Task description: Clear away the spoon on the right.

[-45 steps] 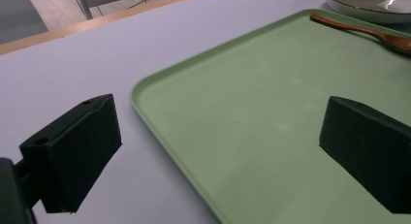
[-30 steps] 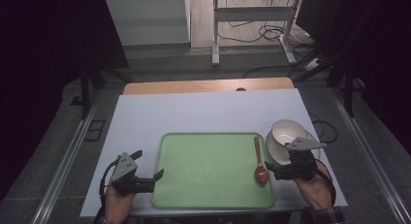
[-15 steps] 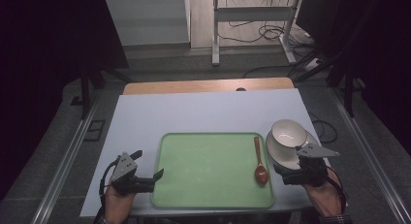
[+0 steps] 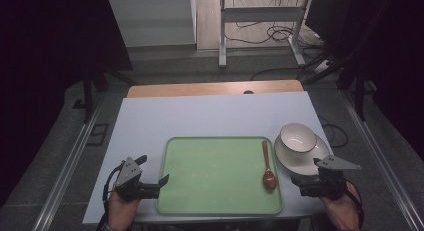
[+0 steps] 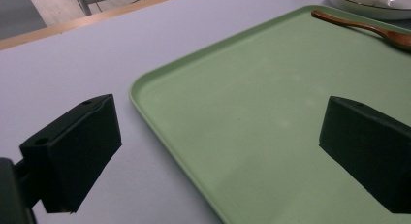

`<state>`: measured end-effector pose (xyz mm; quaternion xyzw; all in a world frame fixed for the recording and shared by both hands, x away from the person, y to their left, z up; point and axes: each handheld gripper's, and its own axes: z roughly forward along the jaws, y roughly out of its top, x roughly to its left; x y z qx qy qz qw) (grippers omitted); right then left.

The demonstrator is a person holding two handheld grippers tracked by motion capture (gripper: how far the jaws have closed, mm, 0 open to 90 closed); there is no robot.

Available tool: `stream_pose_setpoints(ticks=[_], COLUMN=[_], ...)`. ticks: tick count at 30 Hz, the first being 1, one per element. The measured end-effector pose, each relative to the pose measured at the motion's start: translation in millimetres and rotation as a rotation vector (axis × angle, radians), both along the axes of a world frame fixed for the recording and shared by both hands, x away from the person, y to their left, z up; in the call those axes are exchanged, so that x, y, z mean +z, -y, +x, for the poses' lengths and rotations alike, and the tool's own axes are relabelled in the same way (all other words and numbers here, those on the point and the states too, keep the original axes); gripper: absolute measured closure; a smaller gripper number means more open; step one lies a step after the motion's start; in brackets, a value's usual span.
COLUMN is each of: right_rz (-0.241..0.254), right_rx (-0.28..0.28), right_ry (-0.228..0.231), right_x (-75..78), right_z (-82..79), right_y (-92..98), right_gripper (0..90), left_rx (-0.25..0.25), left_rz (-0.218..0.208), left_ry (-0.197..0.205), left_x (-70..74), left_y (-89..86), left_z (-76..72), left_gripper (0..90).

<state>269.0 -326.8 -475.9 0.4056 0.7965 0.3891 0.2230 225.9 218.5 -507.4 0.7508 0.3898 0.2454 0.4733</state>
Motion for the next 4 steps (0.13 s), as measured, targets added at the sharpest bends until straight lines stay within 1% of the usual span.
stream_pose_setpoints(ticks=[4], right_rz=[-0.004], right_rx=[-0.007], right_ry=[0.001], right_x=[-1.5], right_z=[1.4], right_y=[1.5], right_gripper=[0.0], left_rx=[0.002], left_rz=[-0.001], left_ry=[0.000], left_x=[0.0], left_y=[0.2], left_z=[0.2], left_gripper=[1.2])
